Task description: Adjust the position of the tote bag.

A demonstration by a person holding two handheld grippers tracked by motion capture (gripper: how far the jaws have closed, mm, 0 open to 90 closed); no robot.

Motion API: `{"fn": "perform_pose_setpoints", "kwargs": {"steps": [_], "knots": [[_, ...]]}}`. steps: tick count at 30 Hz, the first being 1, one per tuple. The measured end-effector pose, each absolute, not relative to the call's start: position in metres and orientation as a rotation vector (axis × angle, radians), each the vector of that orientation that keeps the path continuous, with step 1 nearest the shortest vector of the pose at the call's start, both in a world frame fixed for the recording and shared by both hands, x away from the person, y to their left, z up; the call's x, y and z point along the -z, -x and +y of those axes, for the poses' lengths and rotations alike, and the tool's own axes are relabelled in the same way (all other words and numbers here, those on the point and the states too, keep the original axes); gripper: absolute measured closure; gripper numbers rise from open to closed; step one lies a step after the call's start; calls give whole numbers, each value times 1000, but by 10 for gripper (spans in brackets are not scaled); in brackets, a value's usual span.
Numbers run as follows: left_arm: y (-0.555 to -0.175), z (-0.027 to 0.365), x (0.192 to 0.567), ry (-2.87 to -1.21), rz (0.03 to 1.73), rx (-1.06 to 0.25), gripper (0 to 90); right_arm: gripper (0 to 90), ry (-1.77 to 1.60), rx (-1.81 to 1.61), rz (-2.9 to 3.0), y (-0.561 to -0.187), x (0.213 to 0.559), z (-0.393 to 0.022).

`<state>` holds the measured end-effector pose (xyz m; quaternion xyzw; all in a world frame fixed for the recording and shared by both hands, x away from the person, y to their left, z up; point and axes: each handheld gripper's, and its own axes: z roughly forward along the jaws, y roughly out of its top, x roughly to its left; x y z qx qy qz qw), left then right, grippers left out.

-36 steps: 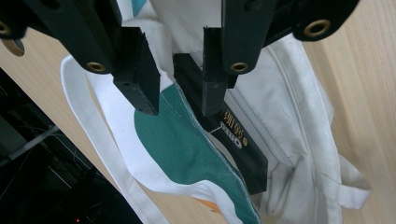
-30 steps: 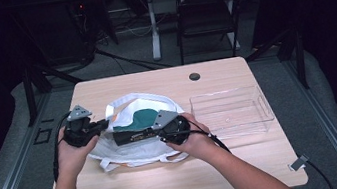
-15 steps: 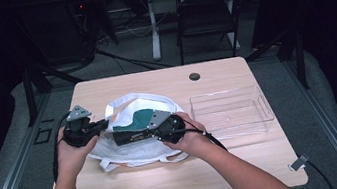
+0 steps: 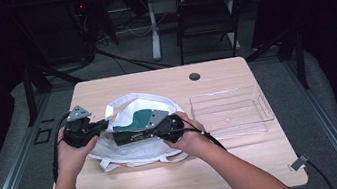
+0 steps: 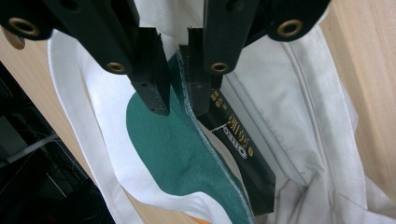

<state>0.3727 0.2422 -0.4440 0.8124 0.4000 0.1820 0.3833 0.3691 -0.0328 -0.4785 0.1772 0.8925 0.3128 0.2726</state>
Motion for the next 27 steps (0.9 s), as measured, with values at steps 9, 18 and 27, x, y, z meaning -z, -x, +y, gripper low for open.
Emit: {"fn": "perform_pose_setpoints", "kwargs": {"steps": [9,18,27], "knots": [[-372,243,444,-2068,1019,-466,879,877,-481,-866,2394,-369,479,-31],[-372,243,444,-2069,1018,-480,852,879,-495,-874,2385,-370,477,-32],[-371,246,443,-2057,1020,-488,771,879,-521,-900,2378,-372,475,-34]]}}
